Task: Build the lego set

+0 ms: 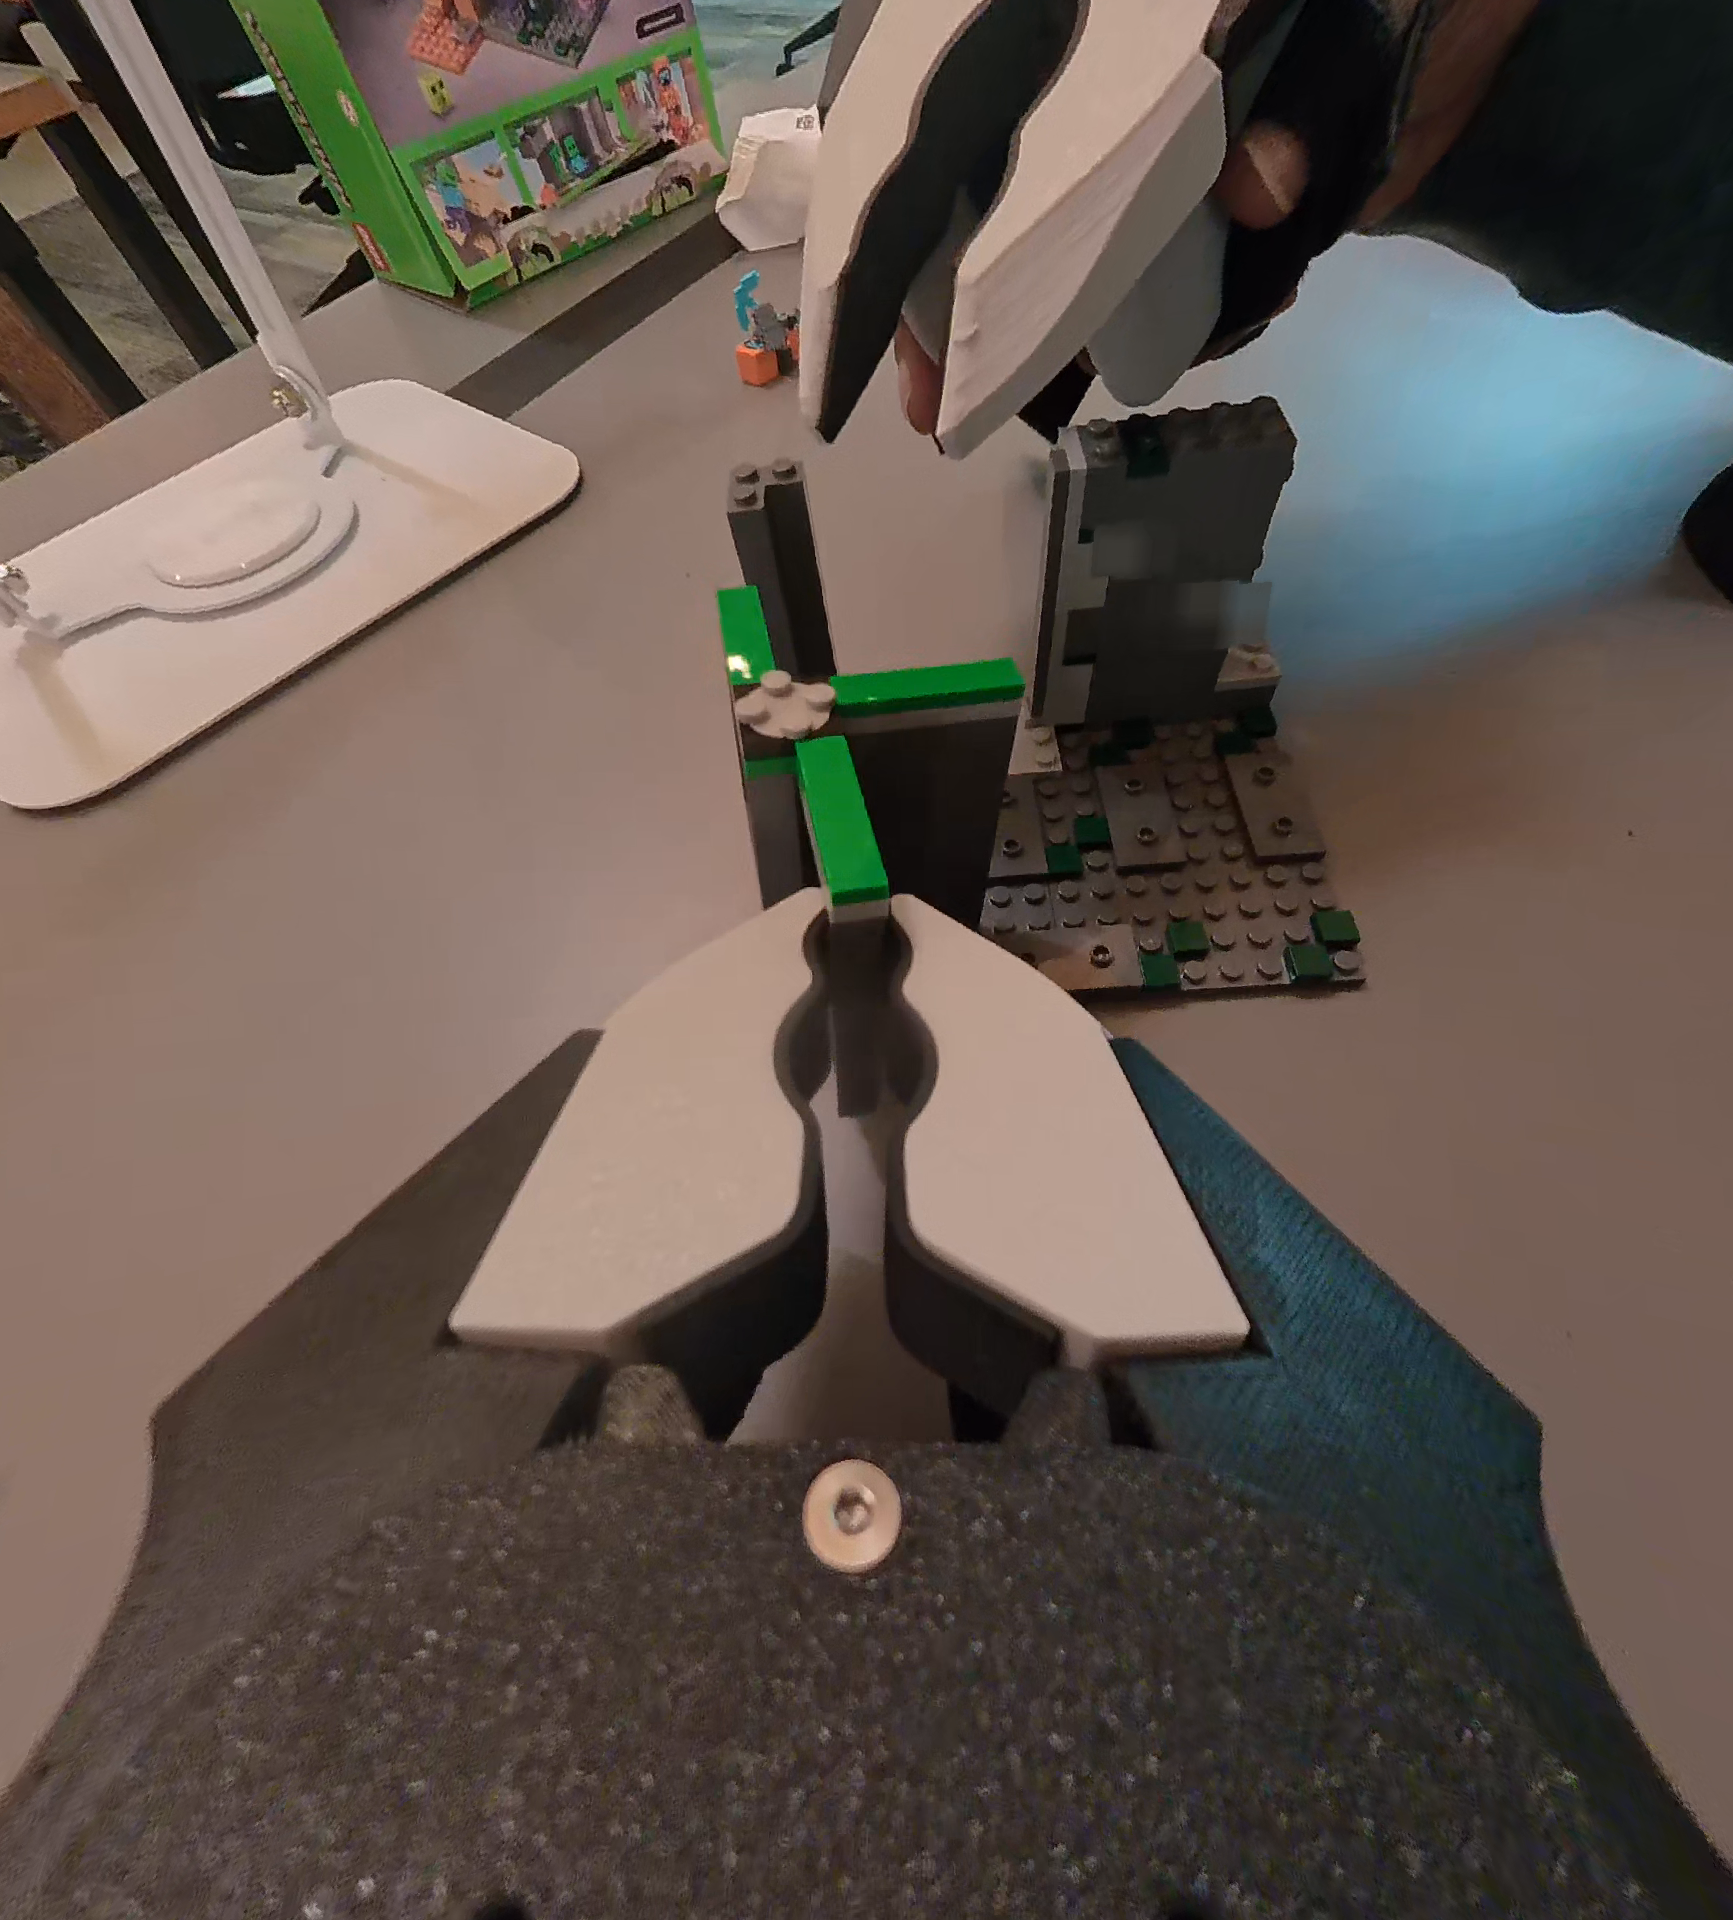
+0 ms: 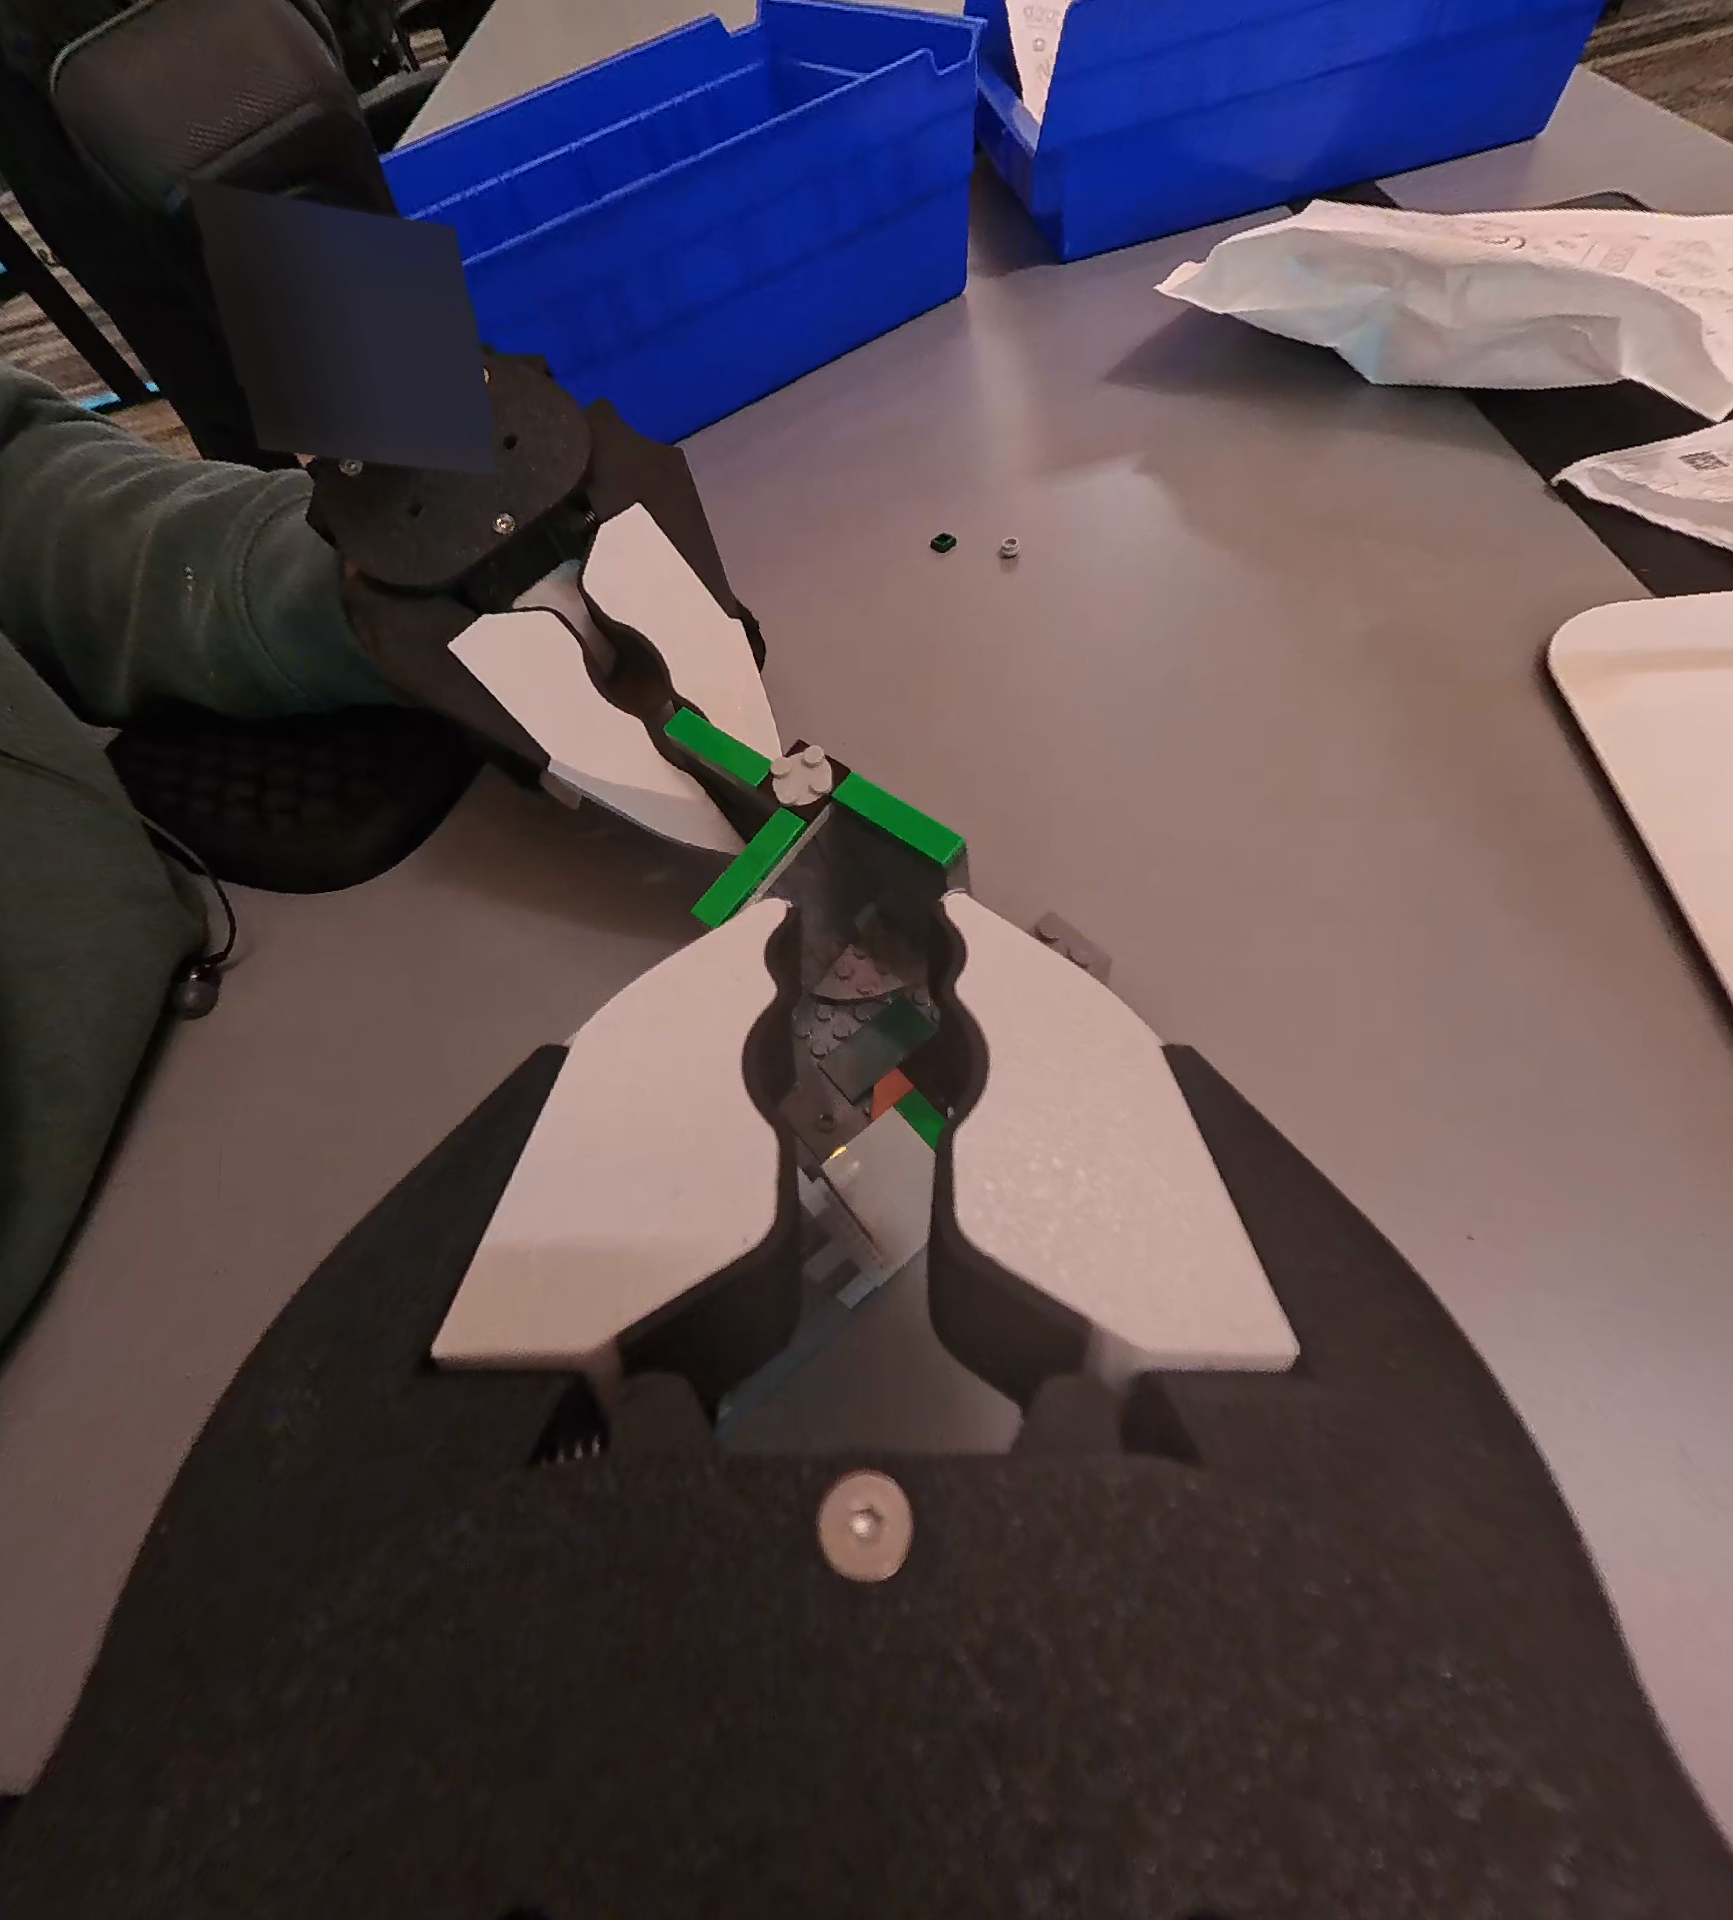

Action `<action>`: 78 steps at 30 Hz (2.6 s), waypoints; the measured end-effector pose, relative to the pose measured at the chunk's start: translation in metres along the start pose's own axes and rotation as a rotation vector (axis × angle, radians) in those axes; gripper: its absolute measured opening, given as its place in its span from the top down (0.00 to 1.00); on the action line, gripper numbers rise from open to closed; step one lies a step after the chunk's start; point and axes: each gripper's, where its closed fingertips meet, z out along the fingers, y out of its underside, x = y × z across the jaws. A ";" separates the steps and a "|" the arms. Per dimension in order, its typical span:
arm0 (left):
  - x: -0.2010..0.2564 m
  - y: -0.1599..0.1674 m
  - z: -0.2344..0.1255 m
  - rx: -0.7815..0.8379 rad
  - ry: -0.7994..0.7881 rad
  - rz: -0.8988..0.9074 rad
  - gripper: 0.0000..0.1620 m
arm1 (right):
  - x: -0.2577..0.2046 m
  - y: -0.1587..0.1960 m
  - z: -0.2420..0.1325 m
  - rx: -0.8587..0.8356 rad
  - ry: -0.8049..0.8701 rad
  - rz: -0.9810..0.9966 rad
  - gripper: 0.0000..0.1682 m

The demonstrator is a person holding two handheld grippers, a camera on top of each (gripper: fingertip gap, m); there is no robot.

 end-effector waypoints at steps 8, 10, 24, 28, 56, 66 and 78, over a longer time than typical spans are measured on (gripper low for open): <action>-0.006 -0.003 -0.007 0.030 -0.012 -0.001 0.97 | 0.002 -0.002 -0.005 0.014 0.018 -0.002 0.87; -0.009 -0.004 -0.009 0.036 -0.026 -0.001 0.97 | 0.002 -0.002 -0.006 0.014 0.022 -0.004 0.87; -0.045 0.002 -0.024 0.059 -0.138 -0.058 0.97 | 0.012 -0.004 -0.022 0.027 0.092 0.001 0.84; -0.047 0.005 -0.023 0.046 -0.145 -0.059 0.97 | 0.013 -0.003 -0.023 0.030 0.096 0.014 0.80; -0.038 0.005 -0.017 0.040 -0.114 -0.030 0.97 | -0.008 0.019 -0.002 -0.152 0.032 0.000 0.57; -0.036 0.002 -0.018 0.052 -0.105 -0.028 0.97 | -0.016 0.025 -0.004 -0.167 -0.014 -0.059 0.57; -0.032 0.003 -0.018 0.049 -0.088 -0.024 0.97 | -0.013 0.031 -0.015 -0.433 -0.085 -0.327 0.35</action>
